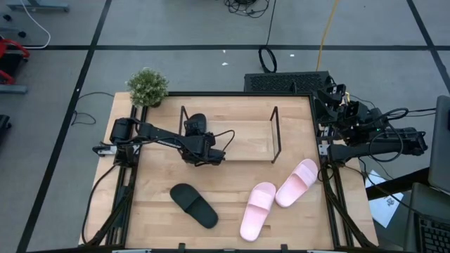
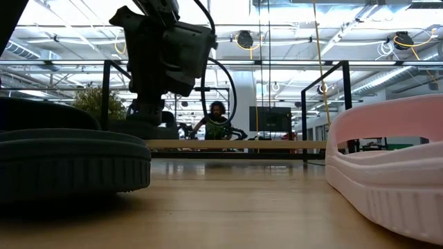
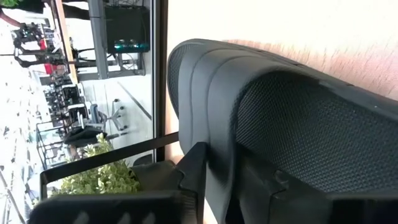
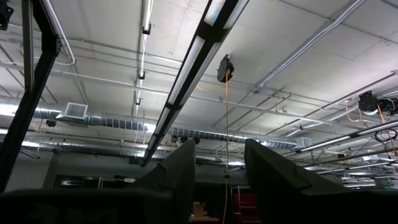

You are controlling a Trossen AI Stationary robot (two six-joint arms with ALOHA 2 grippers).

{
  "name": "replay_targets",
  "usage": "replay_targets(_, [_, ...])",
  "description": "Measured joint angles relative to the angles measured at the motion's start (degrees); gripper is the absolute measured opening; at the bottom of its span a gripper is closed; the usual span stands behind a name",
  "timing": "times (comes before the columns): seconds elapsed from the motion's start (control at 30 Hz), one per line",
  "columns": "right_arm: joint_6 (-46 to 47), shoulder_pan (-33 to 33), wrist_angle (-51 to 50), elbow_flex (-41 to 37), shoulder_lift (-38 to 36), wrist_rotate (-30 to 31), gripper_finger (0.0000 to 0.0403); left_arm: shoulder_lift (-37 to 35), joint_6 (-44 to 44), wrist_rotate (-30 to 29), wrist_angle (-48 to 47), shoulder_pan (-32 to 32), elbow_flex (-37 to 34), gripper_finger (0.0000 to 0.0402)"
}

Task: Pick and place slides into the shelf
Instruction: Put the left black slipper on the shelf

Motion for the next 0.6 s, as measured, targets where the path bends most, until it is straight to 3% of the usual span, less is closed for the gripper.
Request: replay_targets(0.6, [0.00, 0.01, 0.00, 0.00, 0.00, 0.00, 0.0128, 0.00, 0.27, 0.20, -0.32, 0.02, -0.02, 0.0124])
